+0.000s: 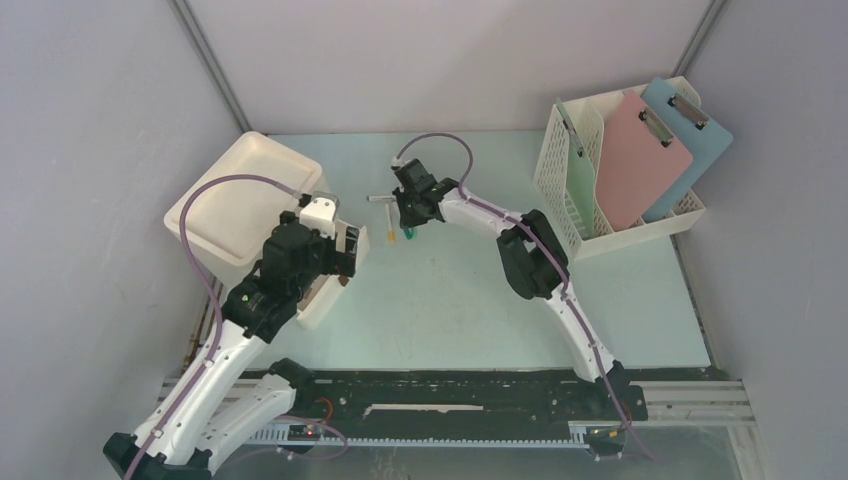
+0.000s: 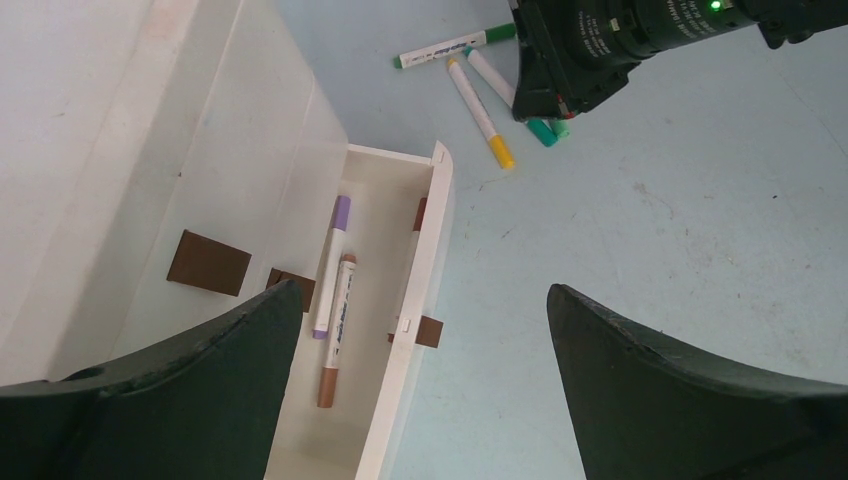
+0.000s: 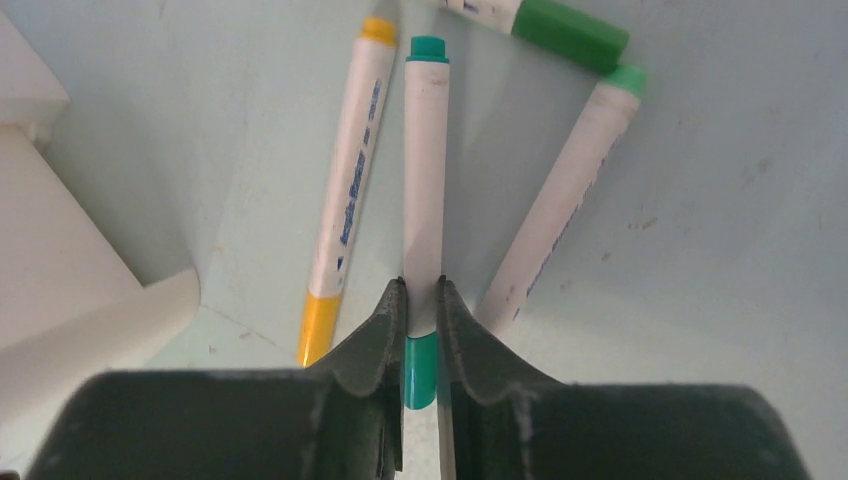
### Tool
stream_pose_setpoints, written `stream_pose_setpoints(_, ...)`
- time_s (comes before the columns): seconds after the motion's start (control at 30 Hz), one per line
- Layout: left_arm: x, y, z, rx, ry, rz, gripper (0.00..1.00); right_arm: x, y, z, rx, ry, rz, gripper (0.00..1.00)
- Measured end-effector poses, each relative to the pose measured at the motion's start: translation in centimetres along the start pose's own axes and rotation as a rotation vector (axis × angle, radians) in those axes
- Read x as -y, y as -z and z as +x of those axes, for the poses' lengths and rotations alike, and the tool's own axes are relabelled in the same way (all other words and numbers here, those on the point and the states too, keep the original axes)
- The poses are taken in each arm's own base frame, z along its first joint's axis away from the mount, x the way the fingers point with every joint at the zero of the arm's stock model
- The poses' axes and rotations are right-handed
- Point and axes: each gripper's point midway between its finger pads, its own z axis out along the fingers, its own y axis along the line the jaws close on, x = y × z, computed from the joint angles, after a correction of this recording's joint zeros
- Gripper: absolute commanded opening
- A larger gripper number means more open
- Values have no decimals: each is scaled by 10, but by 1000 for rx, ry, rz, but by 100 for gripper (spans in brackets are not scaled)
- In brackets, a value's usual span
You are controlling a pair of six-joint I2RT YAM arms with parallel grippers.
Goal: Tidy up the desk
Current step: Pick up the stationery from the center of the board.
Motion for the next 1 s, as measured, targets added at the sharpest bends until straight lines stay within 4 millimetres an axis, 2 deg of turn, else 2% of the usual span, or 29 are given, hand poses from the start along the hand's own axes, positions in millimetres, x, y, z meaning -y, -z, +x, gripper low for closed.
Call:
stream_pose_setpoints(0.07,0,0,0,0,0,2,100,2,6,5,-16,-3,-8,3)
stream_pose_setpoints(0.2,2,0,0,2,1,14,100,3,26,28,-81,-16,-62,0)
stream_pose_setpoints(0.37,5,2,-3,15,3,32,100,-12,60,48,-139,-30,-192,0)
stream_pose_setpoints(0.5,10,2,-5,22,9,56,100,-22,93,45,-132,-38,-294,0)
stream_pose_setpoints(0.63,14,2,-9,38,26,84,100,-29,135,44,-118,-42,-397,0)
stream_pose_setpoints(0.83,23,2,-20,75,75,148,100,-15,191,44,-81,-61,-499,0)
stream_pose_setpoints(1.0,49,-1,-32,99,171,277,100,-6,223,39,-49,-75,-573,0)
